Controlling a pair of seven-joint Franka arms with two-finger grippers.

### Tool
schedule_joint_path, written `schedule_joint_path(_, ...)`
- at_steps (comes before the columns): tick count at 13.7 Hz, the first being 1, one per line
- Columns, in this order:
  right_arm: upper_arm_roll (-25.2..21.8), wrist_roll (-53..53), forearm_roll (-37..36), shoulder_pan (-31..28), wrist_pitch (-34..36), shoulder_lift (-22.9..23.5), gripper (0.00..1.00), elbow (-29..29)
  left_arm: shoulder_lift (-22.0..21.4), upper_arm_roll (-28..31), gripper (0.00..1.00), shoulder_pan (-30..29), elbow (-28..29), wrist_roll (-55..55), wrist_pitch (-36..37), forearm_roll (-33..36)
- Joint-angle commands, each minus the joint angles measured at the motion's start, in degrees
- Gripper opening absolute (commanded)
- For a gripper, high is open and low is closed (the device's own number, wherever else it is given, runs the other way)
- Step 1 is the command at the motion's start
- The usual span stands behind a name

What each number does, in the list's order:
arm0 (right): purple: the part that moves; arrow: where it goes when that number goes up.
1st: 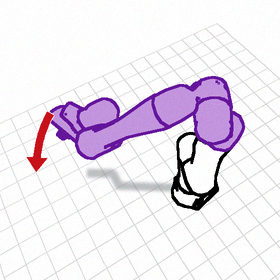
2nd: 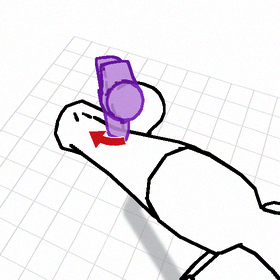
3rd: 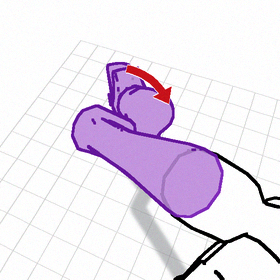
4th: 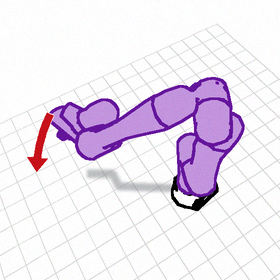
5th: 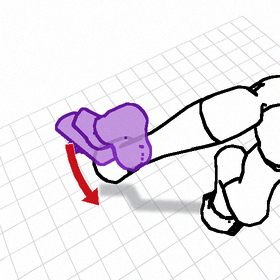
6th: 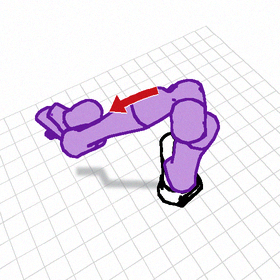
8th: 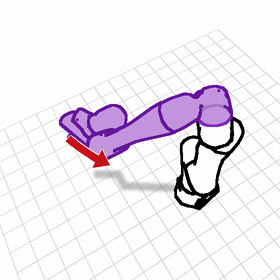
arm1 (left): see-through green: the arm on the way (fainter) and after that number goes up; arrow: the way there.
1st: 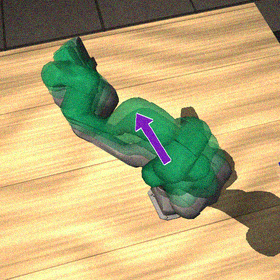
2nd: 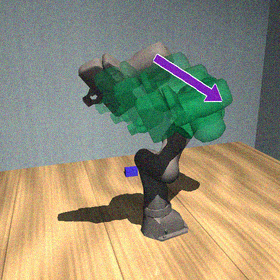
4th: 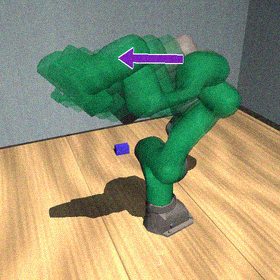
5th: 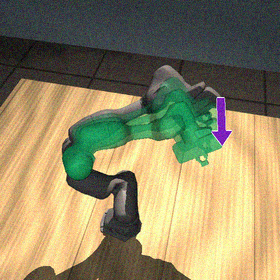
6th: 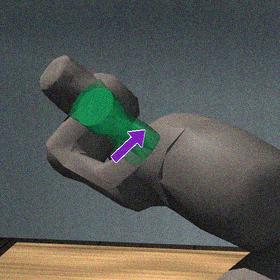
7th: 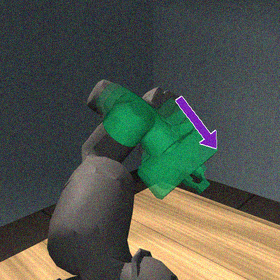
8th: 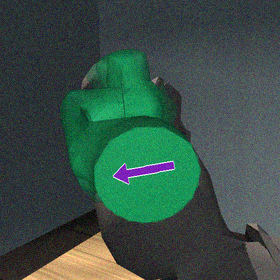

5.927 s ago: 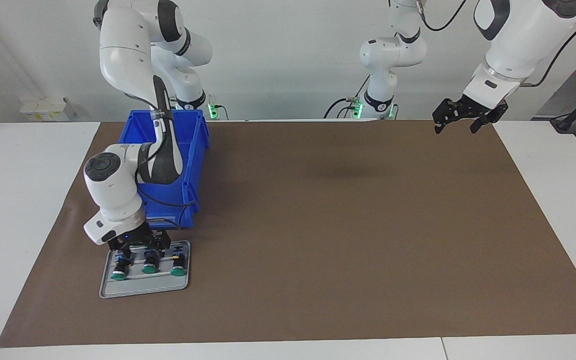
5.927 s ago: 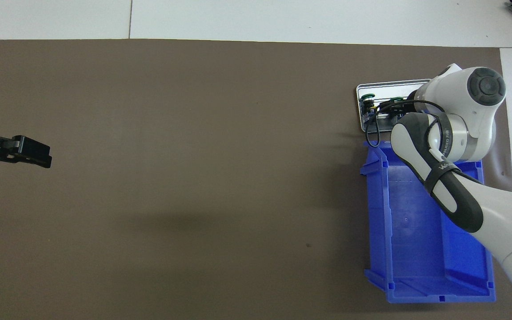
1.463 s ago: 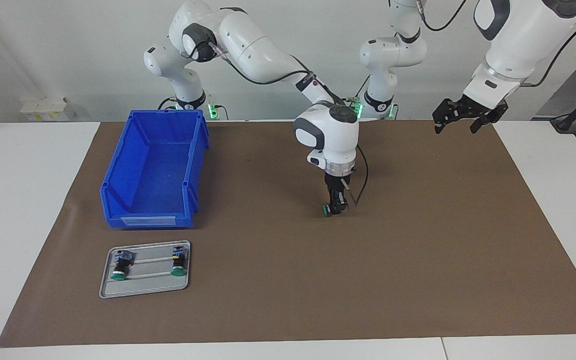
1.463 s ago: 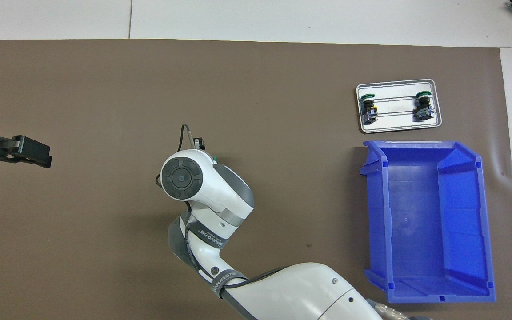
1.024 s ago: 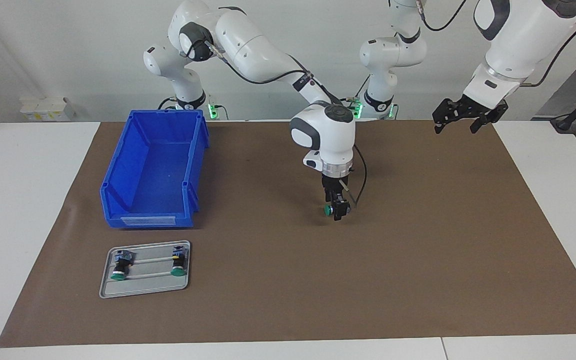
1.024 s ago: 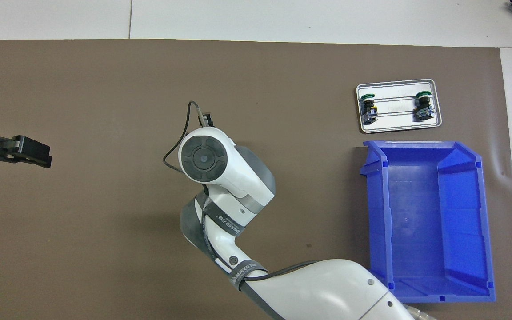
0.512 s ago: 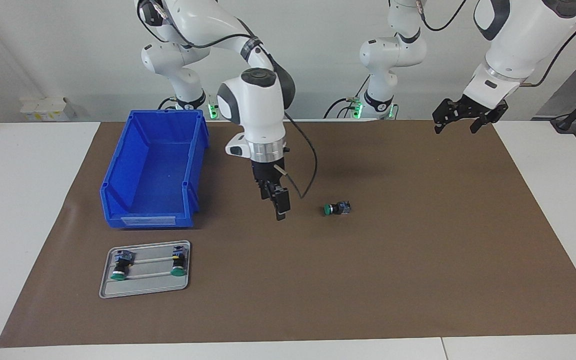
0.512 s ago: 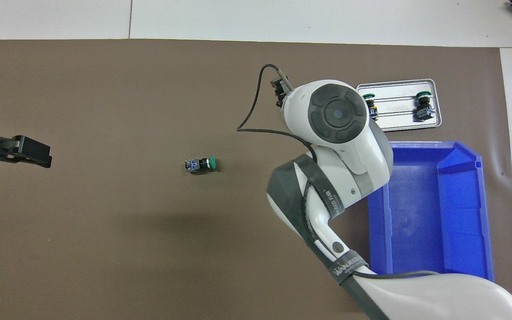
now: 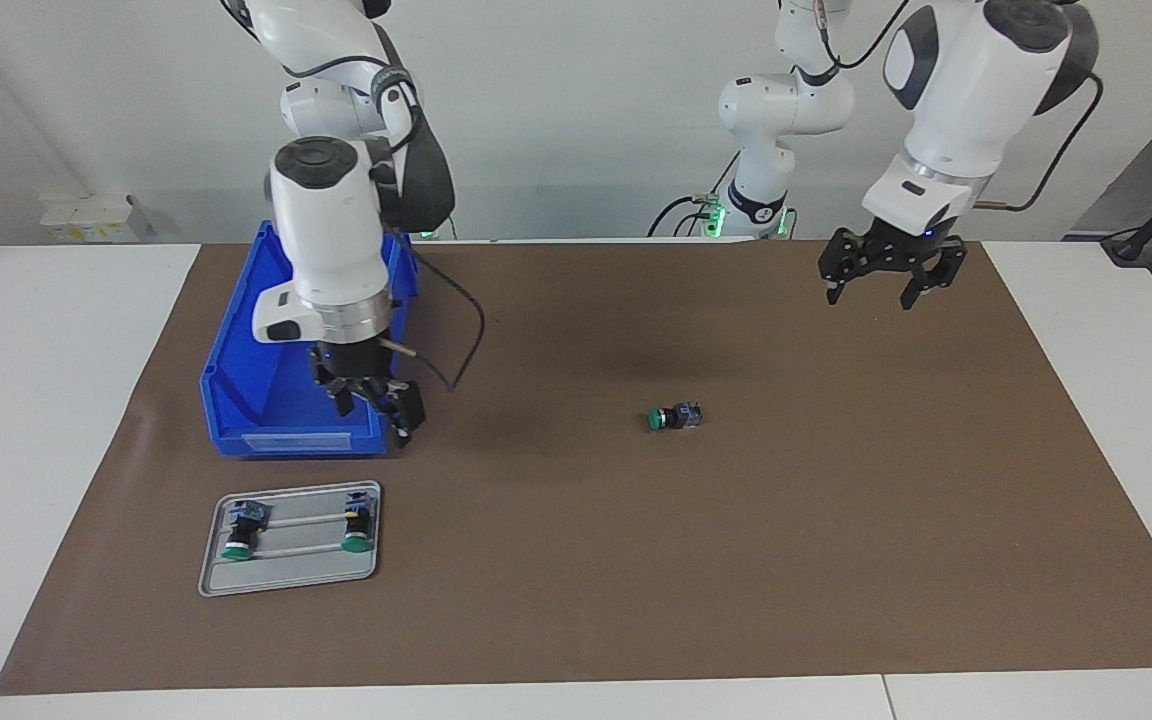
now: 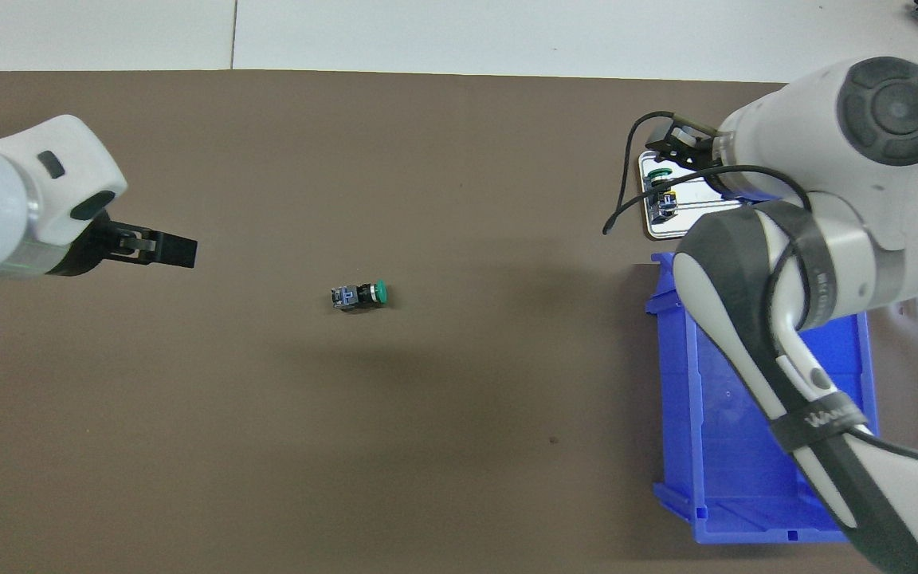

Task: Place and press button with both arms
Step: 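Withdraw the right gripper to rest while the left gripper reaches the button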

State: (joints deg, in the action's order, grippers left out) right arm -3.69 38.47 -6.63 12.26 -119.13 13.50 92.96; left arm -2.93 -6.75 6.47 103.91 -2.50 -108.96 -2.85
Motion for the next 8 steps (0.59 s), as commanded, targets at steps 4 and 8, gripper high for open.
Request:
schedule_joint_path(4, 0.70, -21.30, 3.28, -6.72, 10.74, -9.97, 1.00, 1.79, 3.98, 0.77, 1.00, 6.18, 5.85, -20.31, -12.49, -4.18)
schedule_joint_path(8, -0.01, -27.48, 3.20, -7.43, 20.06, -14.37, 1.00, -0.58, 4.43, 0.77, 1.00, 11.61, 11.29, -32.29, -20.83, -4.35)
